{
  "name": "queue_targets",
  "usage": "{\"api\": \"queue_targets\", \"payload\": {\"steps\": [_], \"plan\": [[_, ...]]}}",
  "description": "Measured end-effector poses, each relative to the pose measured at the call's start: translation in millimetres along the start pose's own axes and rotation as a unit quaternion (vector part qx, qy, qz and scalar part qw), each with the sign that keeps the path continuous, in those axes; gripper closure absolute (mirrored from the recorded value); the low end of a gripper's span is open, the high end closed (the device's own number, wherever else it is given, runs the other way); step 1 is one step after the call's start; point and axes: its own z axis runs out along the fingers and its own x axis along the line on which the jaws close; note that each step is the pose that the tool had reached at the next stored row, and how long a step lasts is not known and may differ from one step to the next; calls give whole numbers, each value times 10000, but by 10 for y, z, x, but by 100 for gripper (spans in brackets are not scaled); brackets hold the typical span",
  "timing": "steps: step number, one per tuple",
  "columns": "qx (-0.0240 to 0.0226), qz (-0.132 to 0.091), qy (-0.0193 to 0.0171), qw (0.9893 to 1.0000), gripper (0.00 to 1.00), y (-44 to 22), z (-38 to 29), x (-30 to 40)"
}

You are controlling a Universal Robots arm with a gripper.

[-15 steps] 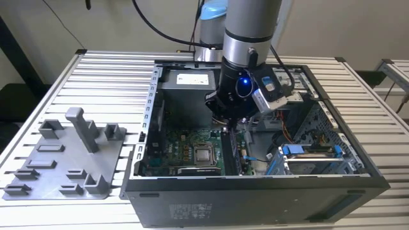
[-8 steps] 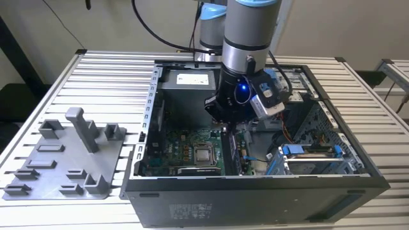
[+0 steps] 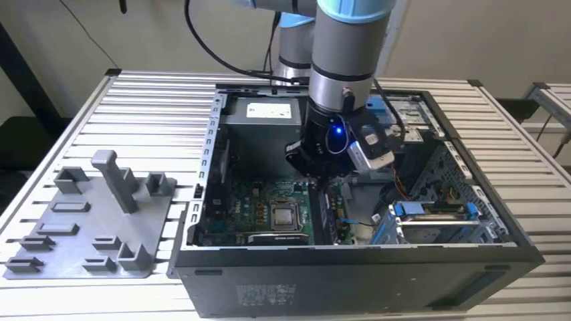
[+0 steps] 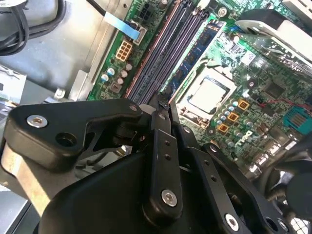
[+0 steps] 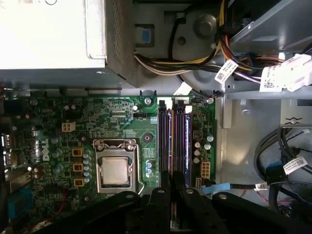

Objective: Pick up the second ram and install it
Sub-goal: 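Insert the second ram into the second slot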

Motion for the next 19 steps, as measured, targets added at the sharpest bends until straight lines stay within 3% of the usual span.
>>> {"api": "queue_targets", "payload": {"steps": [7, 11, 19], "plan": [[-19, 5, 16, 10000, 86, -41, 84, 1], [-19, 46, 48, 10000, 86, -44, 124, -7], [-24, 91, 57, 9999, 86, -45, 216, -9]]}}
